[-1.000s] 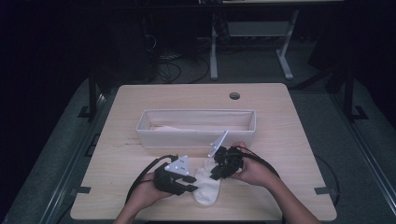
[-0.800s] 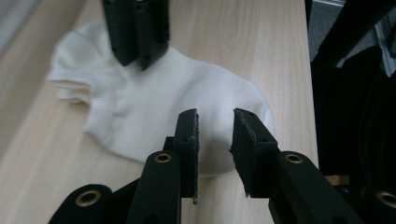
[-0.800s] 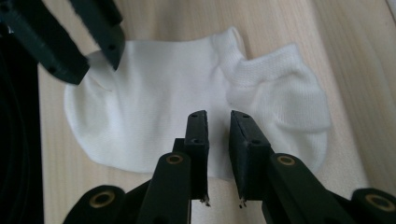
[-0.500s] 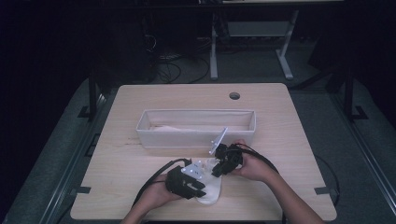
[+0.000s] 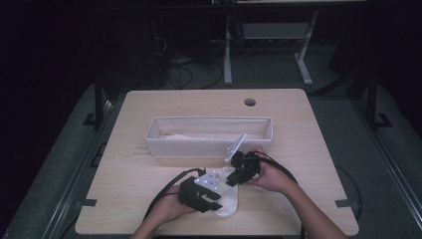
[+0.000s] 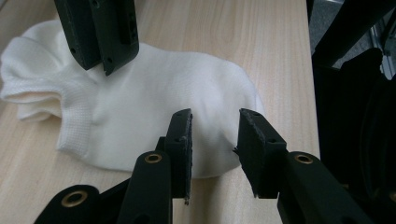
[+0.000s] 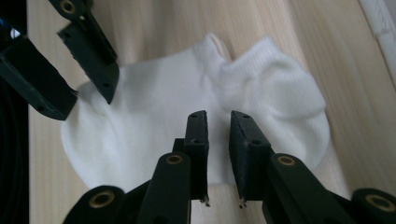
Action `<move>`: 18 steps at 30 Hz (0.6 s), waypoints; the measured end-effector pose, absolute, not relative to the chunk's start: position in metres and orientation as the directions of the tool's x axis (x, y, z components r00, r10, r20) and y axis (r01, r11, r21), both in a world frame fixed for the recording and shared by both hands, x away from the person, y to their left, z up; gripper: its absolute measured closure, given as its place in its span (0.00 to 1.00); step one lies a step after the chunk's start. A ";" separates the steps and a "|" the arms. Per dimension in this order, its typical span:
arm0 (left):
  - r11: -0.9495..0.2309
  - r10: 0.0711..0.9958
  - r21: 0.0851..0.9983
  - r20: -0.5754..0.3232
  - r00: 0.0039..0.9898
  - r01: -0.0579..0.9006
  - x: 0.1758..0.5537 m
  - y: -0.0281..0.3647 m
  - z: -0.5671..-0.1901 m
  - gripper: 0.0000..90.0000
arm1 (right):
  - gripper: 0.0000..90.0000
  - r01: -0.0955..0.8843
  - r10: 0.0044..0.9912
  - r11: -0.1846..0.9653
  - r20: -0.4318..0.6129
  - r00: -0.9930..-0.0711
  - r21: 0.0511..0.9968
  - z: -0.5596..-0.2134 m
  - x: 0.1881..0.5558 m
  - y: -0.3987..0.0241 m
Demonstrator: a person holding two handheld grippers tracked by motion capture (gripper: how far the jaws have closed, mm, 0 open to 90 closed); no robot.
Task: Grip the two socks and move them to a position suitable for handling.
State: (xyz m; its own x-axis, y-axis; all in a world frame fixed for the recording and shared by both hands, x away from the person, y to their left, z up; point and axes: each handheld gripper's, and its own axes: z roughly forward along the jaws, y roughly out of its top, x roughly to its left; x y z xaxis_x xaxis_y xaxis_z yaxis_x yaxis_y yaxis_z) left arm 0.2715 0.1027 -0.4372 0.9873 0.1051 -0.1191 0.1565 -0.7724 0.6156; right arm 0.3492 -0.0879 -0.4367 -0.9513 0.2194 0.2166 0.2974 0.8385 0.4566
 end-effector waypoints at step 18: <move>-0.790 0.080 0.597 -0.128 0.989 0.141 0.269 0.097 -0.447 0.73 | 0.88 0.331 0.273 0.844 0.191 -0.943 0.423 -0.442 0.372 -0.063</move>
State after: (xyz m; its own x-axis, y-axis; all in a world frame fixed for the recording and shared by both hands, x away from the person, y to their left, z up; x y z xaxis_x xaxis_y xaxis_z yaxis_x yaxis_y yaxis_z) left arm 0.2692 0.0974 -0.4467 0.9886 0.0803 -0.1276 0.1412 -0.7897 0.5970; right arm 0.3721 -0.0626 -0.4419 -0.9427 0.2734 0.1914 0.3305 0.8440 0.4225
